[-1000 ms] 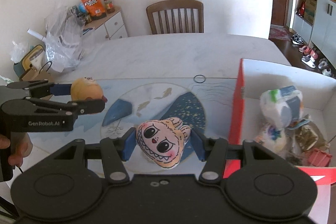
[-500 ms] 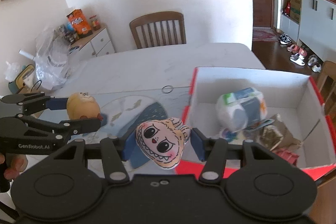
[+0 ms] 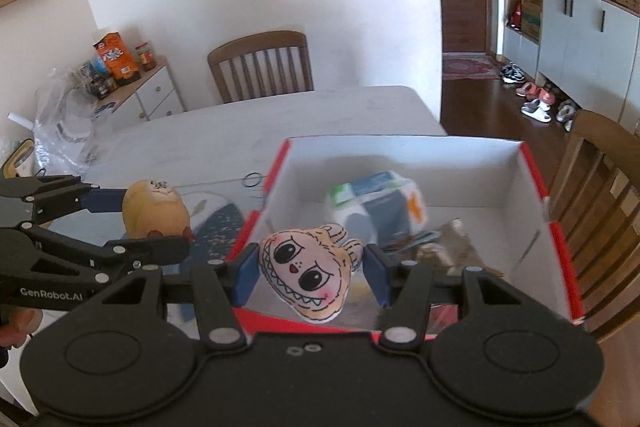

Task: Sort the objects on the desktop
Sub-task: 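Carry the plush and cookie packet over the red box with both tools, then lower the plush and cookie packet into the box and open both tools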

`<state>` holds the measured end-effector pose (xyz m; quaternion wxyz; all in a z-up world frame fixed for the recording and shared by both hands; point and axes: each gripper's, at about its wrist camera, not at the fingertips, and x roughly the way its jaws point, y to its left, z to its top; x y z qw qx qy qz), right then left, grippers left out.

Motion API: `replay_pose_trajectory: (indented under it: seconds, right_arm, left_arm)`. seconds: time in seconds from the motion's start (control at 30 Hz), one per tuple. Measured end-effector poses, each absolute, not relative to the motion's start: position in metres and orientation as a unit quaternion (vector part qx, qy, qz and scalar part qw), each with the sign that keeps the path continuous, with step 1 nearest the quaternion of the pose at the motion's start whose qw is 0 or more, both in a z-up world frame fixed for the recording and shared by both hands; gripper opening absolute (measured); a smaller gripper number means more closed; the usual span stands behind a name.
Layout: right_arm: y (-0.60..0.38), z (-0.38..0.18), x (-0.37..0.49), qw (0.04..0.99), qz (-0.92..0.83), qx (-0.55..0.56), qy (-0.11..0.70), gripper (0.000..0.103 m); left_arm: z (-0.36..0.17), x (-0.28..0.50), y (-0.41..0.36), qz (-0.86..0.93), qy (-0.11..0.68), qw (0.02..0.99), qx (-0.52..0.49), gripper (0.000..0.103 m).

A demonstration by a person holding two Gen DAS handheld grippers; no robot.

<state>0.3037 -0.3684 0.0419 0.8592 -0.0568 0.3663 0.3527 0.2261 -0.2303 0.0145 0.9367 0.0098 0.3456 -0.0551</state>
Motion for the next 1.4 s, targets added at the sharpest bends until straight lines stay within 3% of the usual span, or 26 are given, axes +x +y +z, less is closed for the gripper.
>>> replay_pose_trajectory:
  seconds: [0.6, 1.03, 1.4]
  right_arm:
    - [-0.410, 0.006, 0.363, 0.873, 0.288, -0.084, 0.384, 0.055]
    - [-0.401, -0.027, 0.381, 0.853, 0.294, -0.104, 0.418, 0.055]
    - [-0.403, -0.037, 0.385, 0.844, 0.298, -0.111, 0.432, 0.055]
  left_arm:
    - [-0.017, 0.298, -0.291, -0.122, 0.395, 0.909, 0.062, 0.073]
    - [-0.042, 0.327, -0.292, -0.133, 0.458, 0.878, 0.042, 0.073]
    - [-0.048, 0.328, -0.287, -0.122, 0.465, 0.876, 0.034, 0.073]
